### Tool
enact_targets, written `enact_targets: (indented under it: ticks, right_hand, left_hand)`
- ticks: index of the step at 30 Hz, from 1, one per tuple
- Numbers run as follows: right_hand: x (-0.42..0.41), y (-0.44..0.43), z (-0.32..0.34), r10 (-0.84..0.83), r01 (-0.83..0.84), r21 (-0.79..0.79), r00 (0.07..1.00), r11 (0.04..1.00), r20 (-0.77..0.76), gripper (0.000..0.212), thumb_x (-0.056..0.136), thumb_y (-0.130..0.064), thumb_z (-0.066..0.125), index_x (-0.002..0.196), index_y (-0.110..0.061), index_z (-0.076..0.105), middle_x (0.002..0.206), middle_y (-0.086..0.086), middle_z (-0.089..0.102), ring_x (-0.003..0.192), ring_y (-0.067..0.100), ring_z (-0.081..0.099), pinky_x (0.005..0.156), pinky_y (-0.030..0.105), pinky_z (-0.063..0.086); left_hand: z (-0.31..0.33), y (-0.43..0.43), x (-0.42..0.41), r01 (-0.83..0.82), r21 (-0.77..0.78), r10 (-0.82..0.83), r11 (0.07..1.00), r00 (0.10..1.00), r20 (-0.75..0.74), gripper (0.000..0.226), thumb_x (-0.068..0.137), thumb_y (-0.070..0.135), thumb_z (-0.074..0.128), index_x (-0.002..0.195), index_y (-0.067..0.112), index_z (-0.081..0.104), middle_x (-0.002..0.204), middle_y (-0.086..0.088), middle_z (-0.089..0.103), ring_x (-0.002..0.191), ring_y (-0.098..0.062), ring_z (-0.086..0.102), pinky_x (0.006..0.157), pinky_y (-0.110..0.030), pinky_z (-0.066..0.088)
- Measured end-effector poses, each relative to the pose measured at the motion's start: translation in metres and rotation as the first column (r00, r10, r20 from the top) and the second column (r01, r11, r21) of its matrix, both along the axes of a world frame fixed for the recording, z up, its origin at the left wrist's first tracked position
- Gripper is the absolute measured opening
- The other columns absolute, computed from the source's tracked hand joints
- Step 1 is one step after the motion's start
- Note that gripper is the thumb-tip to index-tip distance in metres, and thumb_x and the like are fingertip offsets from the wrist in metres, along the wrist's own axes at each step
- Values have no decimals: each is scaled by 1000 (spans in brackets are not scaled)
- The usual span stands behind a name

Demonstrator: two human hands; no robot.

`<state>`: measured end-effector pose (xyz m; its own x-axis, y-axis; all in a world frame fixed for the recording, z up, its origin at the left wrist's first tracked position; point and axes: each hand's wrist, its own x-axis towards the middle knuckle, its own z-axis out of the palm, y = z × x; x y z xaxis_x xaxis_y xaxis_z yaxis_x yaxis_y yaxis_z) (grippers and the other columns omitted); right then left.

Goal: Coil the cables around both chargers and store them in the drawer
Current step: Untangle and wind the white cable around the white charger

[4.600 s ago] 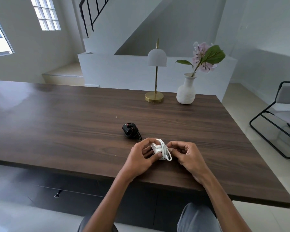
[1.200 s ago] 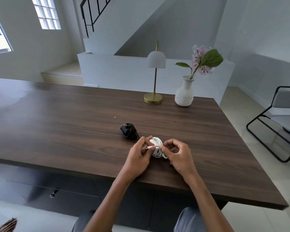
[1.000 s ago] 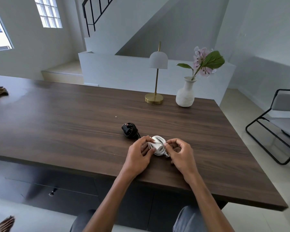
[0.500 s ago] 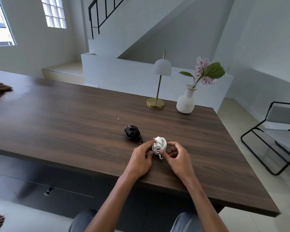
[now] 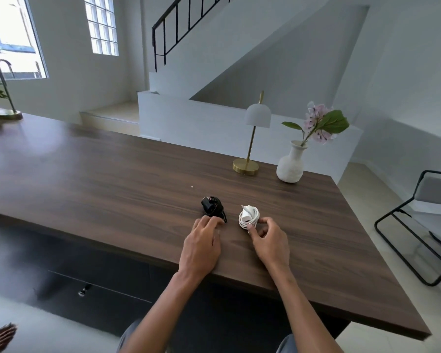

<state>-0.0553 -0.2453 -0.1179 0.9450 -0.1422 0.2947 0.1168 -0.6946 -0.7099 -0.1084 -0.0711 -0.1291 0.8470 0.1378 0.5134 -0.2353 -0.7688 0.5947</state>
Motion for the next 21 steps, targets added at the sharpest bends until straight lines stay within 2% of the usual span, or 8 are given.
enact_targets:
  ticks: [1, 3, 6, 8, 10, 12, 14, 21]
  right_hand:
    - [-1, 0, -1, -1, 1, -15, 1000, 1000, 7, 34, 87, -45, 71, 110, -22, 65, 69, -10, 63, 67, 4, 60, 58, 24, 41]
    - [-2, -1, -4, 5, -5, -43, 1000, 999, 12, 41, 87, -46, 69, 119, -22, 61, 82, -8, 66, 76, 9, 62, 65, 26, 43]
    - [-2, -1, -7, 58, -55, -115, 998, 992, 23, 58, 88, -47, 68, 136, -22, 48, 122, -1, 63, 108, 17, 59, 81, 32, 49]
    - [0, 1, -9, 116, -113, -183, 993, 976, 1, 74, 88, -47, 67, 149, -21, 34, 141, 5, 53, 128, 24, 50, 99, 38, 45]
    - [3, 3, -9, 131, -139, -257, 990, 956, -47, 87, 90, -51, 64, 158, -20, 18, 152, 7, 42, 138, 26, 41, 110, 43, 36]
    - [8, 3, -11, 142, -157, -291, 987, 944, -74, 91, 91, -56, 59, 160, -22, 9, 156, 6, 38, 143, 25, 37, 115, 45, 30]
    - [18, 3, -14, 175, -188, -283, 982, 941, -72, 91, 92, -56, 58, 160, -22, 7, 157, 6, 37, 144, 24, 36, 117, 43, 27]
    - [54, 8, -13, 225, -227, -198, 974, 954, -35, 84, 90, -47, 67, 155, -18, 23, 153, 4, 45, 138, 24, 46, 112, 42, 39]
  left_hand:
    - [0, 2, 1, -32, 6, 32, 999, 999, 12, 35, 94, 14, 58, 128, 20, 58, 124, 3, 58, 118, -14, 52, 93, -39, 55]
    - [-2, 5, 6, -73, 24, 74, 997, 996, -46, 50, 93, 25, 63, 140, 19, 48, 137, -2, 50, 129, -20, 47, 104, -41, 49]
    - [-2, 8, 14, -84, 56, 97, 995, 954, -285, 85, 95, 51, 56, 160, 14, 15, 166, -11, 20, 155, -28, 18, 127, -40, 21]
    - [-3, 11, 21, -96, 156, 148, 983, 917, -371, 94, 96, 62, 45, 162, 12, 1, 170, -11, 8, 158, -26, 6, 129, -38, 7]
    - [-4, 15, 30, -87, 227, 175, 970, 896, -408, 92, 97, 65, 36, 162, 11, -2, 171, -10, 7, 159, -25, 2, 129, -39, 2]
    - [-5, 21, 39, -66, 258, 177, 964, 882, -437, 89, 99, 65, 31, 162, 11, -2, 171, -9, 5, 159, -24, -1, 129, -40, 0]
    - [-5, 28, 51, -43, 272, 168, 961, 874, -456, 88, 99, 64, 28, 161, 10, -3, 171, -7, 4, 159, -23, -2, 129, -40, -1]
    - [-4, 51, 84, 7, 242, 103, 970, 892, -441, 90, 98, 67, 31, 162, 14, -4, 171, -4, 10, 159, -19, 3, 129, -39, 2]
